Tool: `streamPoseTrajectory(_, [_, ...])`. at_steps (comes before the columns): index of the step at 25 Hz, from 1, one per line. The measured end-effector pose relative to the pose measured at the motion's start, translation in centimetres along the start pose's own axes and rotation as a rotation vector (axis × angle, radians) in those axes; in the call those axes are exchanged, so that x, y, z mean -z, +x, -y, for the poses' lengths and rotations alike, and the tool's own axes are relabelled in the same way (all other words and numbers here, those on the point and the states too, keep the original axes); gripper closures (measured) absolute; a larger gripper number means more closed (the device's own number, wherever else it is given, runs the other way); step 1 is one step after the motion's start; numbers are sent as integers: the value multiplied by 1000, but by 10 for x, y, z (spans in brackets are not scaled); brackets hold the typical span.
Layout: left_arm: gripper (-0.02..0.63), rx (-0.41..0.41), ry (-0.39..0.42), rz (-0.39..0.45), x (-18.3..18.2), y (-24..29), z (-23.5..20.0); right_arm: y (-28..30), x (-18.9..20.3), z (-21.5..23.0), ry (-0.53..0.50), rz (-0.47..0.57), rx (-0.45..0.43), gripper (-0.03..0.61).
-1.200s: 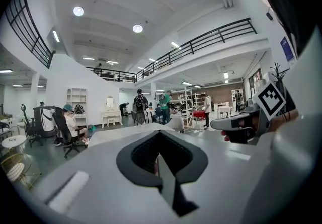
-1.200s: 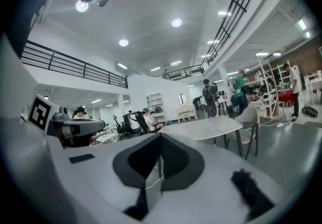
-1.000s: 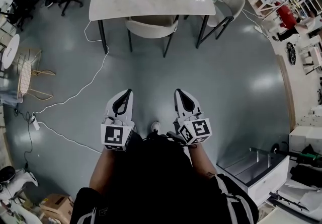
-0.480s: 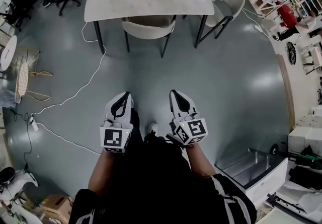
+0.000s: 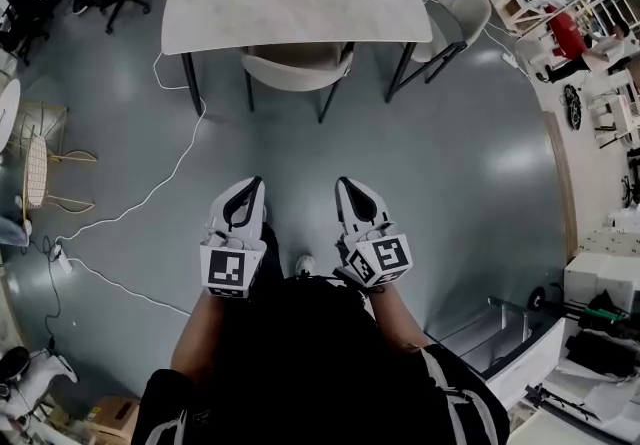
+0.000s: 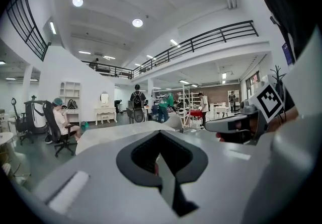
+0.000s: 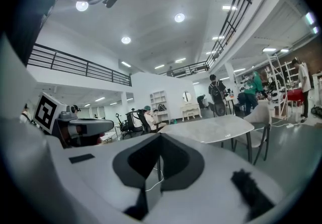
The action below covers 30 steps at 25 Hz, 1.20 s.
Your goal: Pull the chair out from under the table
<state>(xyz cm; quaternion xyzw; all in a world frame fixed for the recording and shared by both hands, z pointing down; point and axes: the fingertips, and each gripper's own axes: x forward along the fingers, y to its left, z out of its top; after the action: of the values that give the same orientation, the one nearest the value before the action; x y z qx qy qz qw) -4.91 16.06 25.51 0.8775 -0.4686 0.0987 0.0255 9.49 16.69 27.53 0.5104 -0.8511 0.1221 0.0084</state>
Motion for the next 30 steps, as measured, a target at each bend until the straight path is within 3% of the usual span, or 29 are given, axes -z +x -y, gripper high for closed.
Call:
streamPoseTrajectory(5, [605, 28, 39, 6, -2, 31, -43, 49, -3, 1, 4, -10, 8, 563])
streamPoseTrajectory(17, [606, 93, 6, -10, -5, 89, -132, 151, -20, 7, 11, -7, 55, 563])
streamPoseTrajectory(21, [606, 125, 31, -10, -2, 107, -158, 181, -25, 9, 16, -5, 78, 563])
streamPoseTrajectory(30, [606, 168, 30, -14, -2, 142, -190, 228, -33, 26, 8, -7, 105, 563])
